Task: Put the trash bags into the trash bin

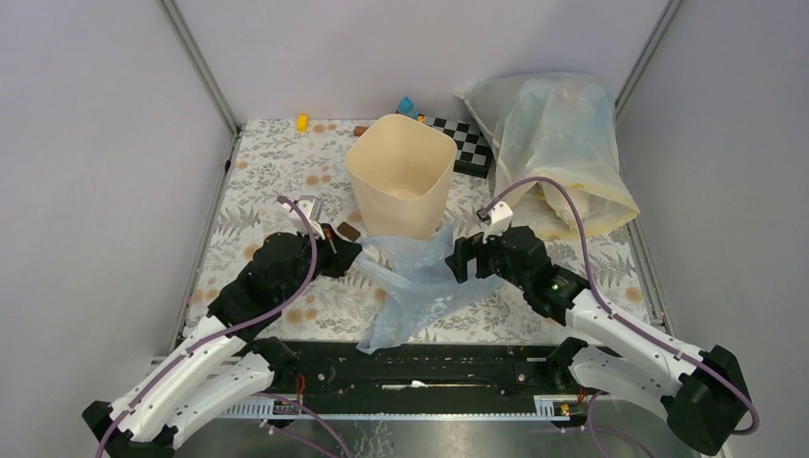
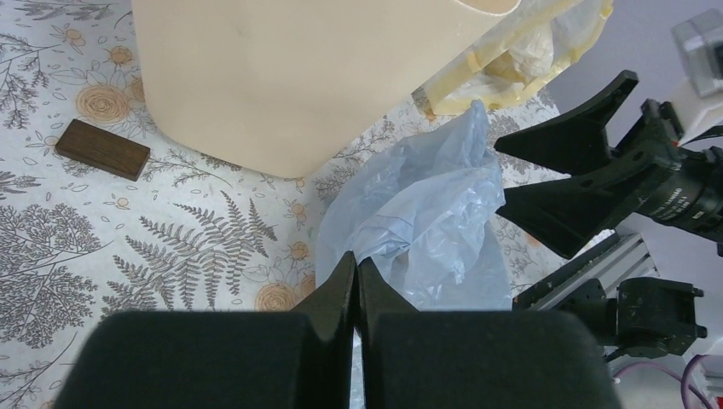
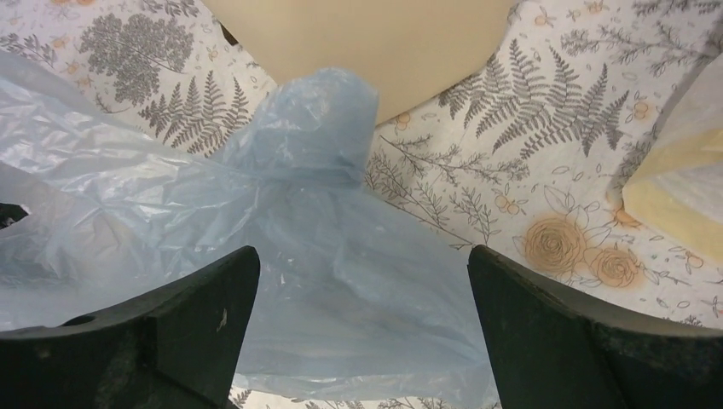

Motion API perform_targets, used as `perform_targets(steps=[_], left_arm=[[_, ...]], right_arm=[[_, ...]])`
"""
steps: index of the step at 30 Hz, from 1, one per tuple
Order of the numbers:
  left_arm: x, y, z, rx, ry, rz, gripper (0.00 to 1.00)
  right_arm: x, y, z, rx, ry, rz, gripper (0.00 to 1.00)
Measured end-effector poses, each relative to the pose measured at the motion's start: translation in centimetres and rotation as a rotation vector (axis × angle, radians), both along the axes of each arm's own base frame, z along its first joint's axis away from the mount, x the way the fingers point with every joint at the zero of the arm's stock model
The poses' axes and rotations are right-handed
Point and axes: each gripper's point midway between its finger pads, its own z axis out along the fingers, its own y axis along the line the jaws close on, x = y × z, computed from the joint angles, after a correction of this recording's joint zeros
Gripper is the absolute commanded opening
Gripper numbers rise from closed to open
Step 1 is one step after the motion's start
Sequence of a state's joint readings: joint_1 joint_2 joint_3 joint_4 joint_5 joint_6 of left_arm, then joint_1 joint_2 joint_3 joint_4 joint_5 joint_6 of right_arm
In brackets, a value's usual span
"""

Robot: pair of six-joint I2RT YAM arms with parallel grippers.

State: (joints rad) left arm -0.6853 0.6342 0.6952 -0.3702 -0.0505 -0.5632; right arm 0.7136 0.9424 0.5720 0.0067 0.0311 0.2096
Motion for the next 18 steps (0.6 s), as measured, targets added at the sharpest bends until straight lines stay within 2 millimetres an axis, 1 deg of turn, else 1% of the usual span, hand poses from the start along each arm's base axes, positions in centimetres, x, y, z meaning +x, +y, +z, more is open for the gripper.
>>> perform_targets(steps=[3, 4, 5, 6, 7, 9, 10, 11, 12, 14, 18], left_arm=[[0.0, 0.2, -0.1, 0.011, -0.001, 0.004, 0.00], [0.0, 0.2, -0.1, 0.013, 0.000, 0.004, 0.00], [-0.1, 0.3, -0.1, 0.016, 0.001, 0.005, 0.00], [-0.1, 0.4, -0.1, 0.017, 0.001, 0.006, 0.00], [-0.1, 0.4, -0.1, 0.019, -0.001, 0.007, 0.00], [-0.1, 0.6, -0.1, 0.025, 0.000, 0.016, 0.00], [0.0, 0.9, 0.0, 0.031, -0.001, 0.029, 0.00], [0.1, 1.2, 0.1, 0.037, -0.002, 0.048, 0.00], [0.3, 1.6, 0.2, 0.041, -0.004, 0.070, 0.00], [0.7, 2.7, 0.5, 0.046, -0.006, 0.142, 0.00], [1.0, 5.5, 1.1, 0.034, -0.027, 0.287, 0.00]], right_arm=[[0.1, 0.0, 0.5, 0.012, -0.035, 0.006, 1.00], [0.2, 0.2, 0.6, 0.014, -0.041, 0.014, 0.97], [0.2, 0.4, 0.6, 0.016, -0.041, 0.023, 0.92], [0.3, 0.7, 0.3, 0.013, -0.036, 0.035, 0.80], [0.2, 1.0, -0.3, 0.007, -0.018, 0.055, 0.65], [-0.2, 1.5, -1.9, -0.012, 0.034, 0.080, 0.30], [-0.3, 1.5, -2.6, -0.025, 0.055, 0.083, 0.15], [-0.3, 1.5, -3.0, -0.034, 0.067, 0.085, 0.04], [-0.4, 1.4, -3.3, -0.035, 0.082, 0.076, 0.00], [-0.3, 1.2, -3.1, -0.025, 0.085, 0.044, 0.00], [0.4, -0.1, -1.6, 0.018, 0.040, -0.058, 0.00]])
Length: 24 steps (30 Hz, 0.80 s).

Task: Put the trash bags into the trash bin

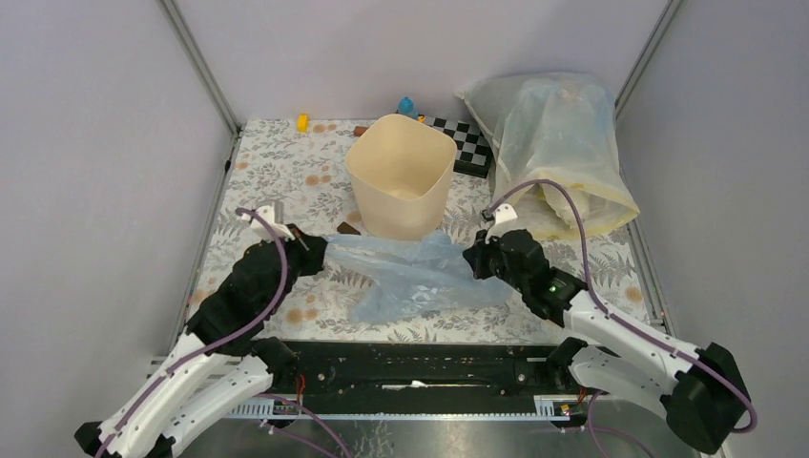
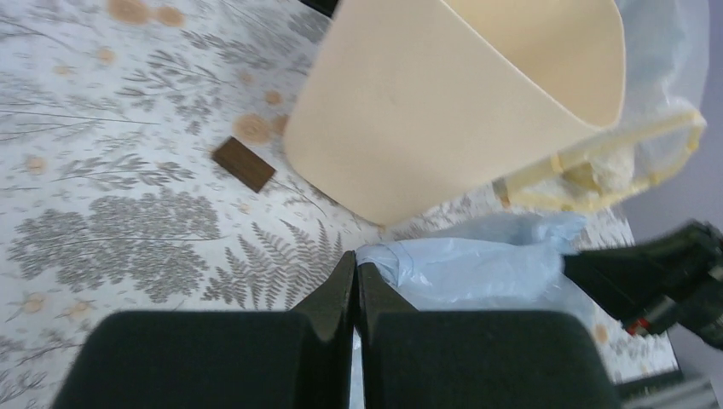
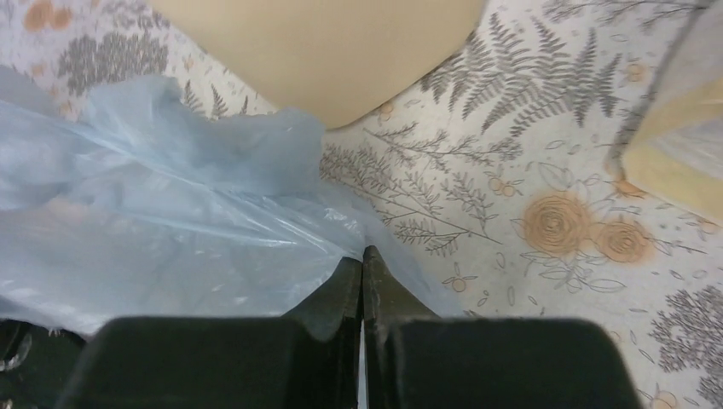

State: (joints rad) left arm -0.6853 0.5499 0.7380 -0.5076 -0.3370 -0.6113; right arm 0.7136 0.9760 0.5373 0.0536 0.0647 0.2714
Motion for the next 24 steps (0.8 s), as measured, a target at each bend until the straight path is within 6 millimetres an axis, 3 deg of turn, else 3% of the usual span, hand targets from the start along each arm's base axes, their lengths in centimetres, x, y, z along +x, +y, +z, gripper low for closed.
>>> perform_targets(steps=[5, 10, 15, 20, 22, 23, 24], left_arm=[[0.1, 3.3, 0.5, -0.019, -0.025, 0.173, 0.00], [-0.5, 4.8, 1.1, -0.072, -0.041, 0.242, 0.00], [-0.9, 4.9, 1.8, -0.111, -0.072, 0.232, 0.00], [-0.7, 2.6, 2.2, -0.114, -0.089, 0.114, 0.00], [-0.6, 0.9, 2.9, -0.137, -0.102, 0.036, 0.00], [-0.6, -0.1, 3.2, -0.150, -0.103, -0.008, 0.00], [-0.7, -1.4, 3.4, -0.164, -0.101, -0.063, 0.00]], right_arm=[[0.5, -2.3, 1.1, 0.012, -0.031, -0.136, 0.00], [0.5, -3.4, 1.7, 0.047, -0.027, -0.226, 0.00], [0.3, -4.0, 3.7, 0.129, -0.069, -0.270, 0.00], [0.4, -5.1, 4.1, 0.105, -0.097, -0.297, 0.06], [0.6, -5.3, 3.9, 0.061, -0.078, -0.299, 0.12], [0.7, -5.2, 3.9, 0.040, -0.067, -0.298, 0.23], [1.0, -5.1, 4.1, 0.018, -0.054, -0.298, 0.45]])
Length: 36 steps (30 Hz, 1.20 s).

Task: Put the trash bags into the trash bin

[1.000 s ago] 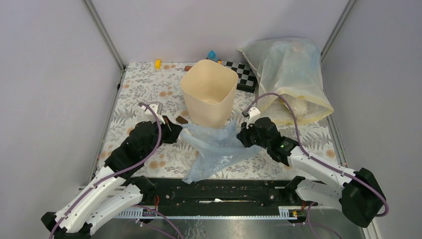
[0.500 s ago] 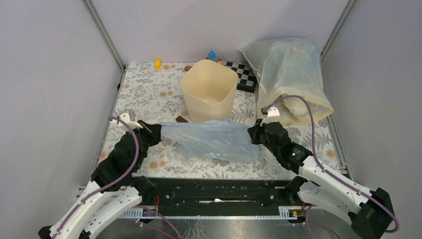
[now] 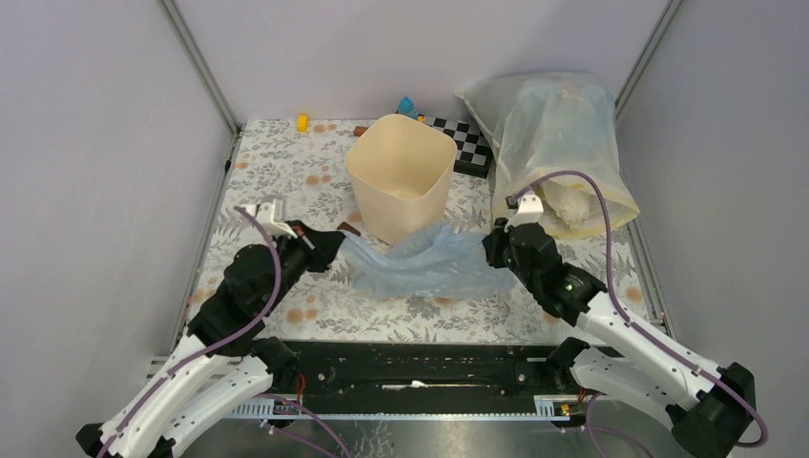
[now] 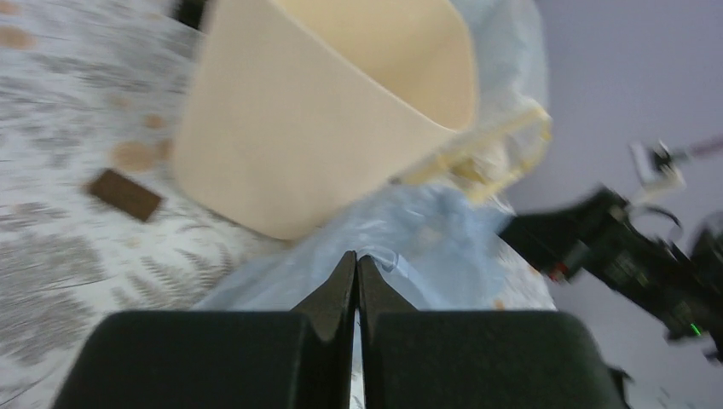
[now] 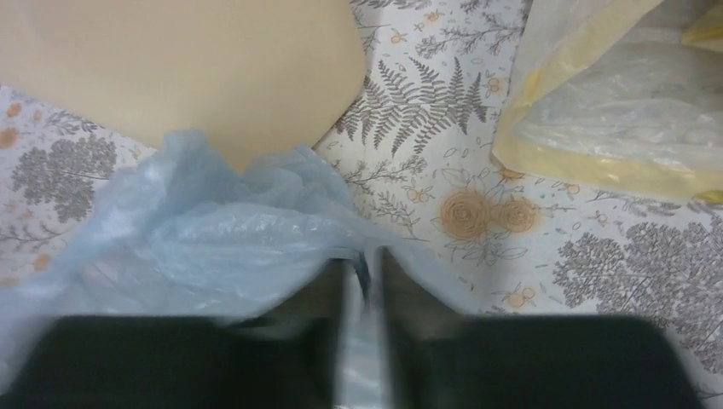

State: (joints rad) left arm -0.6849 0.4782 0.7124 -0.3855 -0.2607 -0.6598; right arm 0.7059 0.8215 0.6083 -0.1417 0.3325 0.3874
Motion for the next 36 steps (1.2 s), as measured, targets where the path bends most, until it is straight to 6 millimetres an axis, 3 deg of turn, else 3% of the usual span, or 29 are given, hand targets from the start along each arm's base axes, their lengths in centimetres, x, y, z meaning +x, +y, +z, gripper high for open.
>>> perform_targets(steps=[1, 2, 7, 13, 18, 23, 27, 31, 36], left_arm=[[-0.1, -1.2, 0.1, -0.011, 0.002, -0.057, 0.00], [-0.3, -2.4, 0.2, -0.023, 0.007, -0.114, 0.00], [-1.3, -7.6, 0.7, -0.112, 0.030, -0.359, 0.00], [-2.2, -9.2, -1.2, -0.129, 0.077, -0.428, 0.00], [-2.5, -9.2, -0.4, -0.157, 0.050, -0.440, 0.00], [-4.1, -11.5, -1.1, -0.184, 0.053, -0.524, 0.00], [-6.7, -14.5, -4.1, -0.140, 0.111, -0.621, 0.00], [-8.8, -16.9, -7.3, -0.050, 0.173, -0.693, 0.00], [-10.2, -18.6, -11.8, 0.084, 0.240, -0.718, 0.00]], right_arm=[[0.2, 0.2, 0.2, -0.009, 0.009, 0.000, 0.64], [0.5, 0.3, 0.6, -0.026, 0.020, 0.002, 0.72], [1.7, 2.5, 1.8, -0.089, 0.107, 0.065, 0.83], [-0.7, 4.0, 2.6, -0.029, 0.151, 0.201, 0.98], [-3.1, 4.3, 4.8, 0.062, 0.141, 0.274, 0.98], [-4.5, 4.8, 4.5, 0.140, 0.227, 0.264, 0.98], [-5.2, 4.5, 3.9, 0.187, 0.274, 0.226, 1.00], [-5.9, 2.8, 2.6, 0.195, 0.277, 0.148, 1.00], [-6.0, 1.1, 0.5, 0.187, 0.292, 0.048, 1.00]])
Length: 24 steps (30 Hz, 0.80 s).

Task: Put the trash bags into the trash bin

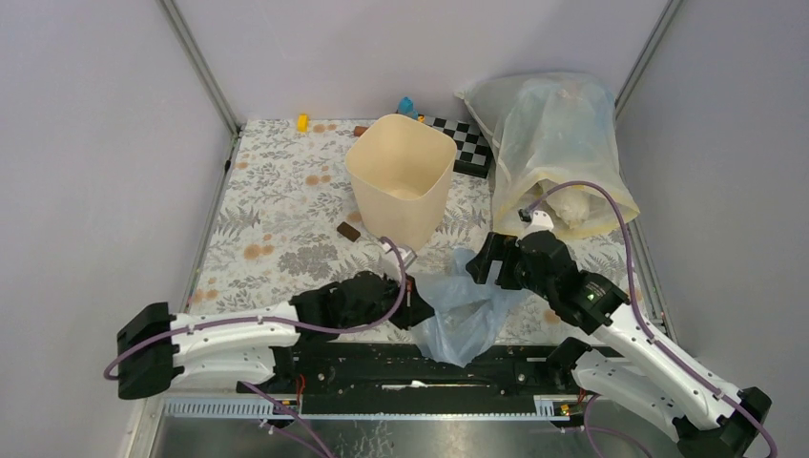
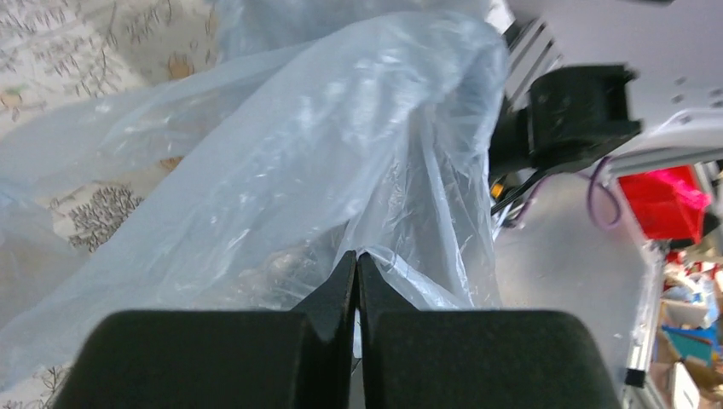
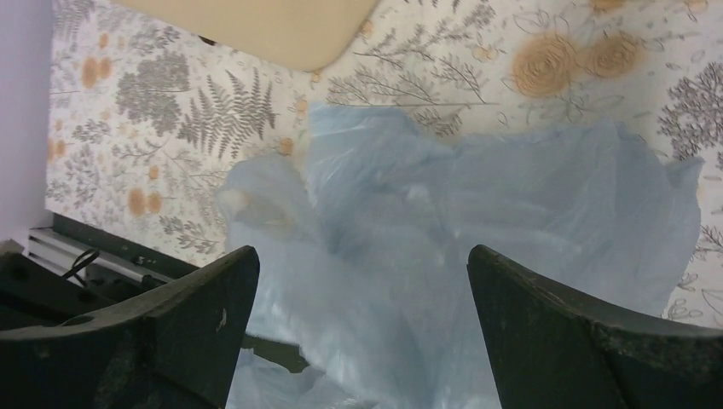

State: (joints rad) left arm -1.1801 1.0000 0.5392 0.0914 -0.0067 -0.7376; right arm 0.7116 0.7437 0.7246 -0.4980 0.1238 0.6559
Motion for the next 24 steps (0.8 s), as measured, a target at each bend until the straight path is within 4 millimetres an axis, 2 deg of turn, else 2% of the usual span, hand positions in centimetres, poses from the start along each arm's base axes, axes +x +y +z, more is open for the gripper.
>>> perform_targets(steps=[2, 6, 11, 18, 22, 24], left_arm=[[-0.5, -0.4, -1.6, 0.050, 0.000, -0.009, 0.00], [-1.0, -0.6, -3.1, 0.105, -0.014, -0.017, 0.01], [-0.1, -0.2, -3.1, 0.120, -0.047, 0.028, 0.03], [1.5, 1.0, -3.0, 0.191, -0.105, 0.101, 0.02], [2.6, 2.4, -3.4, 0.256, -0.131, 0.165, 0.02], [3.4, 3.8, -4.0, 0.310, -0.136, 0.225, 0.01]], right_arm=[[-0.1, -0.3, -0.9, -0.007, 0.017, -0.016, 1.00], [-0.8, -0.8, -2.4, -0.029, 0.048, -0.016, 0.96], [-1.8, 0.1, -2.5, -0.017, 0.066, 0.072, 0.89], [-3.0, 2.1, -3.9, -0.010, 0.162, 0.190, 0.67], [-3.2, 2.7, -3.5, 0.018, 0.158, 0.218, 0.69], [-3.1, 2.7, -3.3, 0.024, 0.145, 0.215, 0.77]])
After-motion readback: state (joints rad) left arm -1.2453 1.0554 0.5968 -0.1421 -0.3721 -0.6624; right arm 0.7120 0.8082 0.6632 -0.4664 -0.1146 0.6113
